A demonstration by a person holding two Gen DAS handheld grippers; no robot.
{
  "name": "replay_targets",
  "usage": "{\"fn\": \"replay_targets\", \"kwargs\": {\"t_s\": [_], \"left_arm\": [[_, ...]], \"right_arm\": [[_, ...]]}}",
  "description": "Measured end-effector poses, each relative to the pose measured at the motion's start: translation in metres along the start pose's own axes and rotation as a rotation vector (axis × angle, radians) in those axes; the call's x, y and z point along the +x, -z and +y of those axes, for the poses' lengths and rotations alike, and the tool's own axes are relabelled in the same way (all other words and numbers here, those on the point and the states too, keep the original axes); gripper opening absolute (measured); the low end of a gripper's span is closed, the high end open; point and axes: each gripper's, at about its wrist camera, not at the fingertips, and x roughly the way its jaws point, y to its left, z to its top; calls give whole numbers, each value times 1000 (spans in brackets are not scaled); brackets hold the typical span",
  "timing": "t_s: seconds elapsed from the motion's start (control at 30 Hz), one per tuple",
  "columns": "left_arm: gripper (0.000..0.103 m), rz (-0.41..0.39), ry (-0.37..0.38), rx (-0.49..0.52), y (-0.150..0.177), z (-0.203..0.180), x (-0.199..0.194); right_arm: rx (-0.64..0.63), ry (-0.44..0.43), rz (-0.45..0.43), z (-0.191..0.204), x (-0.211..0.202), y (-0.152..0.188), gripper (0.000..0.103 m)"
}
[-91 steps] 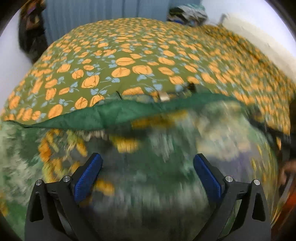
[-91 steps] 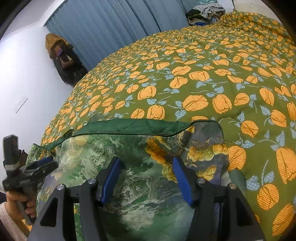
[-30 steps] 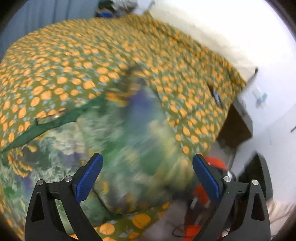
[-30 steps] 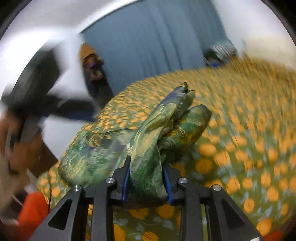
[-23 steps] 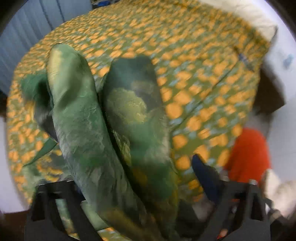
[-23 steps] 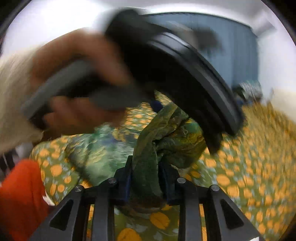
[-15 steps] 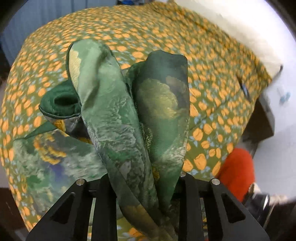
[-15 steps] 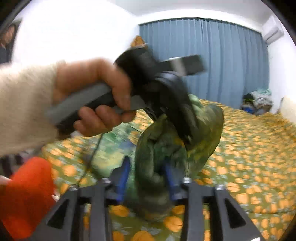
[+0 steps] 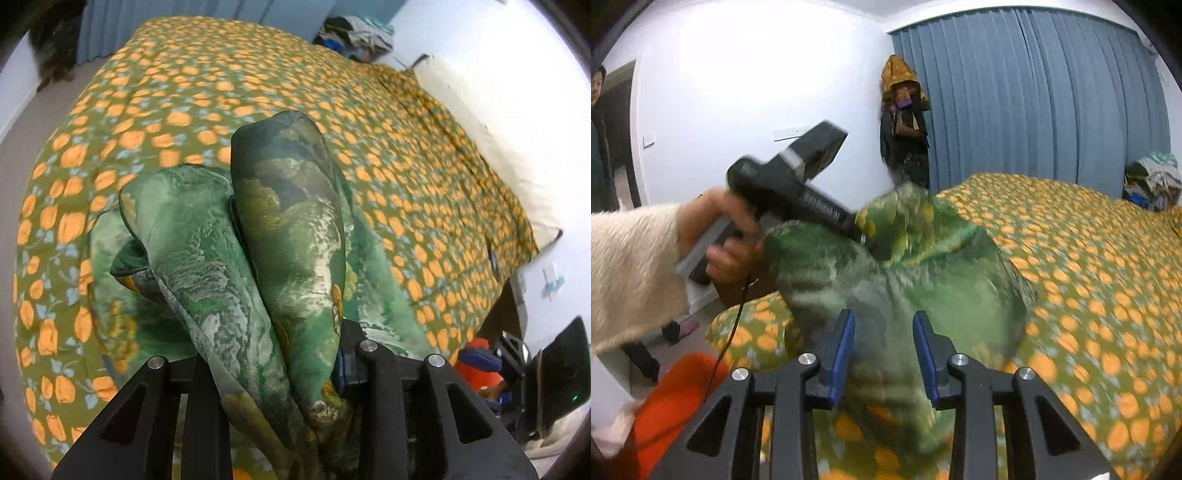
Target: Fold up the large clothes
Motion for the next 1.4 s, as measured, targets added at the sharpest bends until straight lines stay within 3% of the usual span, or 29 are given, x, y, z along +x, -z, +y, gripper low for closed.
{"fn": "replay_targets", "kwargs": {"t_s": [0.13,0.27,0.3,0.37,0.43,0.57,0.63,0.7,0.8,0.87,1.07,1.2,1.3,1.33,1.4], "left_arm": [[34,5,4,-71,8,47,9],[38,64,4,-160,23,90,40],[39,63,-3,-172,30,98,50],[43,34,26,-199,36,107,55],[44,22,82,-227,36,113,54],[51,8,122,-194,27,102,39],[53,-1,150,-201,21,101,30],[54,9,163,-208,16,101,27],[61,17,69,-205,14,111,23],[61,14,17,-233,17,128,17],[61,-76,1,-293,30,150,-16],[78,-113,4,-263,25,132,-11],[75,-83,-91,-275,17,123,17],[67,-64,-129,-283,17,125,26],[62,-62,-115,-309,21,131,39]], "right_arm": [[45,-72,88,11,65,3,33],[132,-97,346,10,148,52,29],[121,-86,357,10,155,61,28],[20,-36,330,24,160,75,28],[26,-27,322,27,157,73,28],[40,-39,283,36,132,47,29],[52,-98,174,51,107,28,31],[70,-165,132,66,103,19,31],[89,-196,203,78,140,24,31],[116,-197,314,82,175,44,31],[51,-143,302,98,185,67,29],[11,-113,294,109,188,70,30],[-2,-99,301,107,209,67,30],[-9,-95,304,110,205,63,30],[-11,-115,299,104,203,51,31]]}}
